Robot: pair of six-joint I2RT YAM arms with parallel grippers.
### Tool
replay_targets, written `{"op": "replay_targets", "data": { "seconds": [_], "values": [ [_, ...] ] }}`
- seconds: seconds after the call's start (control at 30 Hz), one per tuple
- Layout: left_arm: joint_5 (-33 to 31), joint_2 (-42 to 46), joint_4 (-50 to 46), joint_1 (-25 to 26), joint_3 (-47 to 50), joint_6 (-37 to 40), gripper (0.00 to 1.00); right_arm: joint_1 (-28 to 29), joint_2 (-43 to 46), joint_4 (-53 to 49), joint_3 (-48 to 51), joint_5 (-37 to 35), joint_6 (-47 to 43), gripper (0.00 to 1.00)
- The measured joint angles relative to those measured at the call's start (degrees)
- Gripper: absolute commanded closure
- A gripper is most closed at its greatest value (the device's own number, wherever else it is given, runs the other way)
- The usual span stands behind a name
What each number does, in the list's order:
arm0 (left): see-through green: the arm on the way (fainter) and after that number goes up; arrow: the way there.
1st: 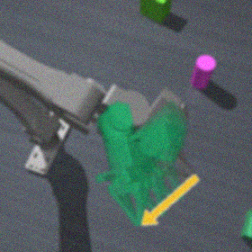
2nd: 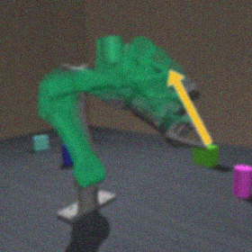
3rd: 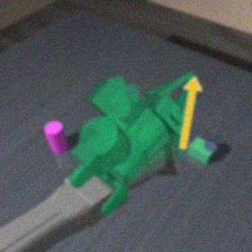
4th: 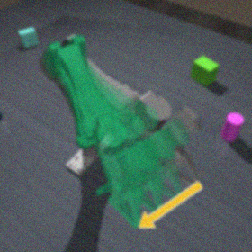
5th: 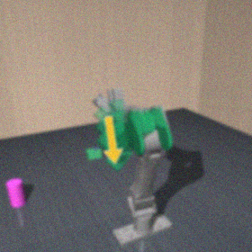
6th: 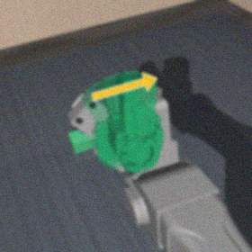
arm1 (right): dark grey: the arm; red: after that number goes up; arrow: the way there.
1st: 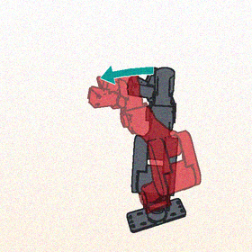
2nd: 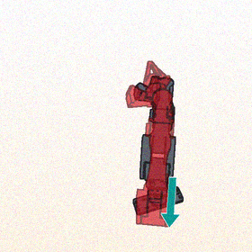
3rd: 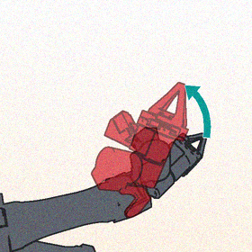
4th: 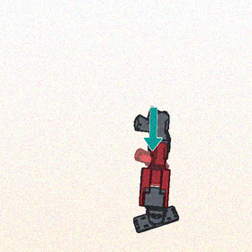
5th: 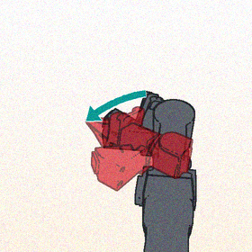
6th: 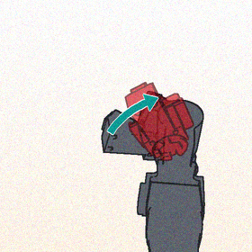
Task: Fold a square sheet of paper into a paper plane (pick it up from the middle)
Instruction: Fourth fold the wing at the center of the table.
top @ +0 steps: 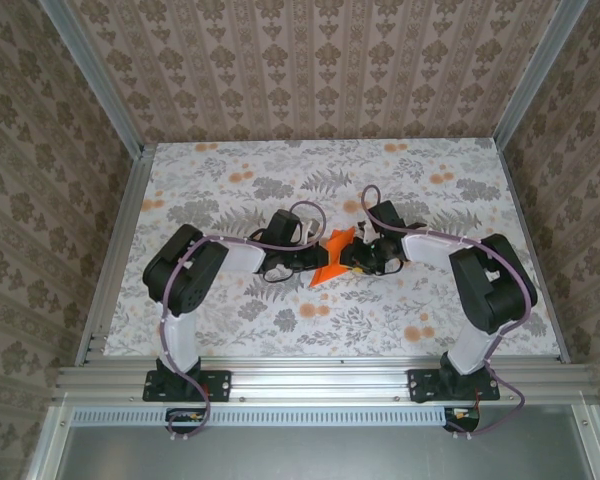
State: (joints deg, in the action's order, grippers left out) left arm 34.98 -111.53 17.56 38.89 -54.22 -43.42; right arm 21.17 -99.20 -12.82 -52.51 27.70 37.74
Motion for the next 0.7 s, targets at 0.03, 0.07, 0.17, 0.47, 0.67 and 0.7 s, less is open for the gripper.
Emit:
{"op": "replay_targets", "data": {
  "seconds": [0.03,0.07,0.17,0.47,0.67,0.7],
  "values": [
    [0.35,-0.09,0.02,-0.02,-0.11,-0.17,0.9,0.0,-0.35,-0.02,0.0,0.0,0.0,0.68],
    [0.83,-0.17,0.07,-0.07,-0.26,-0.39,0.9,0.0,-0.74,-0.02,0.0,-0.02,0.0,0.69],
    [1.99,-0.17,0.11,-0.39,-0.52,-0.85,0.91,0.0,-1.75,-0.02,0.0,-0.02,0.02,0.69],
    [5.35,-0.87,0.11,-2.01,-1.53,-1.92,0.92,0.0,-2.99,-1.09,-0.94,-0.26,-0.13,0.68],
    [8.31,-3.91,0.07,-2.62,-3.58,-2.08,0.94,-0.02,-3.3,-1.86,-1.49,-0.28,-0.57,0.68],
    [8.7,-4.24,0.07,-2.69,-3.67,-2.05,0.94,-0.09,-3.32,-2.01,-1.55,-0.26,-0.72,0.68]
  ]
}}
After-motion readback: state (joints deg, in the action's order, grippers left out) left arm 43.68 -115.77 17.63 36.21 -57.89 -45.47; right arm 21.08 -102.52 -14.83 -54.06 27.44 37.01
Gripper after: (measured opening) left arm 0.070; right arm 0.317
